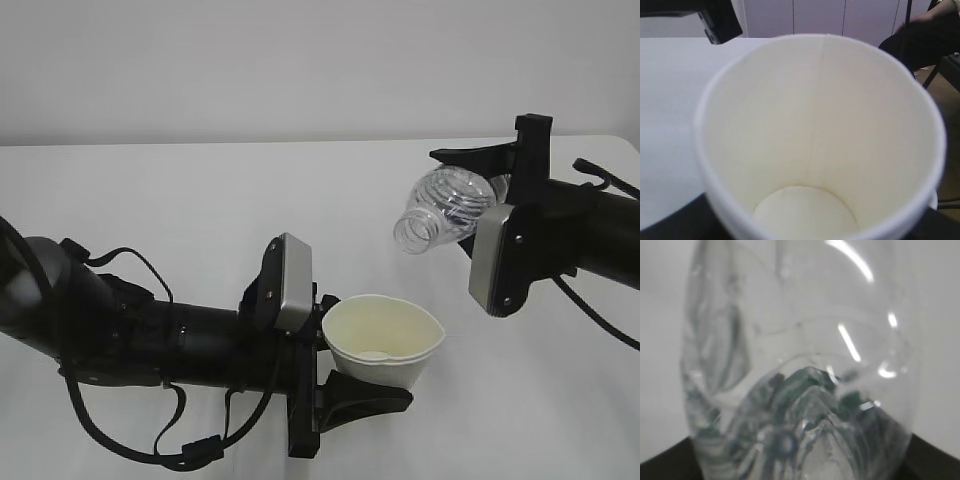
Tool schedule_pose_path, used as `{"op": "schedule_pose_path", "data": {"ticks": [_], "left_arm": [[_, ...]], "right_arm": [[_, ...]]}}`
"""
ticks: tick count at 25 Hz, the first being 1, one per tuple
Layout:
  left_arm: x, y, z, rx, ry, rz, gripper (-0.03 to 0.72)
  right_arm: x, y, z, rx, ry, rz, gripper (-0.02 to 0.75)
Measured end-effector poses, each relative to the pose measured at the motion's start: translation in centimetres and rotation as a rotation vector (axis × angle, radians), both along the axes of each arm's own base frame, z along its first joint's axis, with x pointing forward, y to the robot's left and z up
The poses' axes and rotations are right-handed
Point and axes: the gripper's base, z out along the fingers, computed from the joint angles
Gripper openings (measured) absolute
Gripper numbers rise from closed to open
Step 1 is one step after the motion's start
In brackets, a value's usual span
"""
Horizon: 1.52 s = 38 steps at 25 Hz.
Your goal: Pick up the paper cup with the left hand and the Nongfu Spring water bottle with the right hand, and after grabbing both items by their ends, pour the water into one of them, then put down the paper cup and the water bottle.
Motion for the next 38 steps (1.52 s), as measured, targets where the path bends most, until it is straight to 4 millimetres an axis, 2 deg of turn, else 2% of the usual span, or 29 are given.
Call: {"op": "schedule_pose_path", "data": {"ticks": [31, 38], "left_arm": [[0.38, -0.01, 0.12, -0.014, 0.001, 0.044, 0.436], [-0.07, -0.44, 0.12, -0.014, 0.000, 0.026, 0.435]], "right_arm": [[-0.09, 0.30, 0.88, -0.013, -0.135, 0.045, 0.476], [-0.08, 0.29, 0.92, -0.029, -0.153, 0.046, 0.476]]}}
